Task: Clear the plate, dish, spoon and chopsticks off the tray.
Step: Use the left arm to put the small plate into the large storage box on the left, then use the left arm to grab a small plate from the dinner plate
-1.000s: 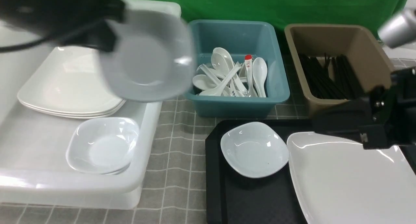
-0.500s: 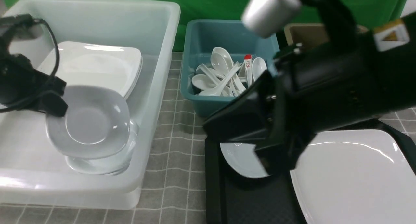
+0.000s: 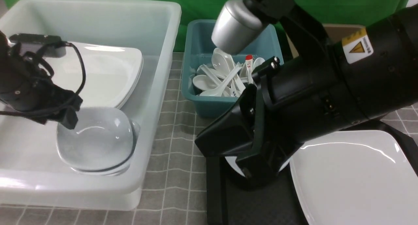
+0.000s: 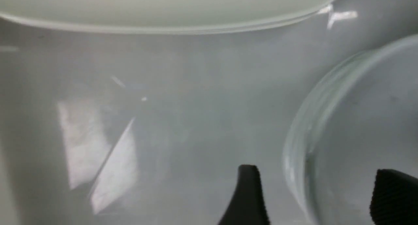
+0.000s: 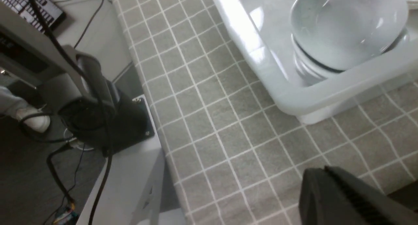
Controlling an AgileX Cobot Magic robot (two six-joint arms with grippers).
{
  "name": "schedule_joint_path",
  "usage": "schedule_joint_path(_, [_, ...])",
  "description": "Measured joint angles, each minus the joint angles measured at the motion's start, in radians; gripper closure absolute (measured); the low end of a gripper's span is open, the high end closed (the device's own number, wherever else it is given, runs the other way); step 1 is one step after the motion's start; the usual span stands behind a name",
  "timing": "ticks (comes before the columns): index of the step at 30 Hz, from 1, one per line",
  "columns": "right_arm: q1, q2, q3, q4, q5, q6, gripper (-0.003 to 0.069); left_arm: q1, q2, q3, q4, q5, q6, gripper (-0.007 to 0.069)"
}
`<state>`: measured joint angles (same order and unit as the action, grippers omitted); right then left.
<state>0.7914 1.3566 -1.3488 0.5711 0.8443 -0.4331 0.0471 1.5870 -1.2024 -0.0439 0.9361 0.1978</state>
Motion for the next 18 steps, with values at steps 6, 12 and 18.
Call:
schedule_joint_path(6, [0.000, 0.000, 0.000, -0.143, 0.031, 0.089, 0.0632, -0.026, -0.095, -0.100, -0.054, 0.027, -0.085, 0.0125])
schedule_joint_path(12, [-0.049, 0.000, 0.000, -0.621, 0.155, 0.411, 0.0632, -0.357, -0.168, -0.117, -0.226, -0.047, -0.063, 0.0510])
schedule_joint_path(18, [-0.152, 0.000, 0.000, -0.779, 0.271, 0.539, 0.0628, -0.688, -0.025, -0.135, -0.208, -0.168, -0.188, 0.0615])
